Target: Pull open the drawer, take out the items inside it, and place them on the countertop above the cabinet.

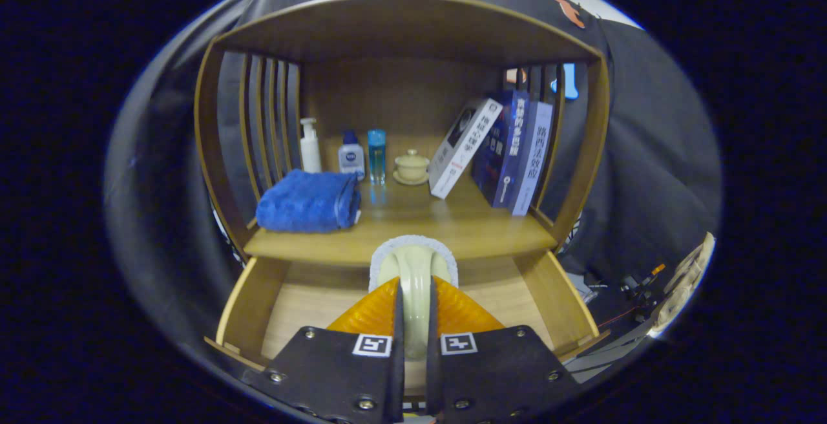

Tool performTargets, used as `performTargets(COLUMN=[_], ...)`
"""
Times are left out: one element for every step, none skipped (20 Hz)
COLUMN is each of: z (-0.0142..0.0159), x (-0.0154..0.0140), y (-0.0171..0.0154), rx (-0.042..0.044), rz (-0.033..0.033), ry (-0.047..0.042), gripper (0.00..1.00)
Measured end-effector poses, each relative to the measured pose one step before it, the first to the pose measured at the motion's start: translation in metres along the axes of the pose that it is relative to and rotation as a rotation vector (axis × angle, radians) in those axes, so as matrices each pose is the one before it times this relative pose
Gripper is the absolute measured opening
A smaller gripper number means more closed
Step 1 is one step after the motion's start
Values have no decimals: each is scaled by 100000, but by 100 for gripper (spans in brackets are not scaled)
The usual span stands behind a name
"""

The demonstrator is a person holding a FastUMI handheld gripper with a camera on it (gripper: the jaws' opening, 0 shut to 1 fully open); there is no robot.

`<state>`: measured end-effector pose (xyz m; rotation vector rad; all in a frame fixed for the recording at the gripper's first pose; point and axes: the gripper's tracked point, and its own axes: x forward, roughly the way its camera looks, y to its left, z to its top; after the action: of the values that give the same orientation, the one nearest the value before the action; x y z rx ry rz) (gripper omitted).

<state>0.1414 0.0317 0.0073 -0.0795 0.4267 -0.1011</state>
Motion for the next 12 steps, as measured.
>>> performTargets(z=[1257, 1337, 1488, 1626, 2060, 2041, 1600, 1261, 1206, 826, 154, 77], x=[-652, -788, -903, -812, -644, -902, -659, -210, -190, 384, 706, 530], y=[-246, 20, 232, 355, 519, 821, 710, -154, -758, -990, -743, -88], rx=[778, 814, 1775, 2684, 3771, 3906, 3025, 1162, -1180, -3906, -3458, 202], rz=[-846, -42, 1728, 2738, 3026, 4578, 4268, -36, -2187, -2954, -2091, -394], ry=[-3768, -3784, -4727, -5694, -5670, -4277, -2843, -2760, -2600, -1911, -296, 424], gripper=[14, 14, 13, 14, 14, 13, 13, 13, 13, 13, 13, 13])
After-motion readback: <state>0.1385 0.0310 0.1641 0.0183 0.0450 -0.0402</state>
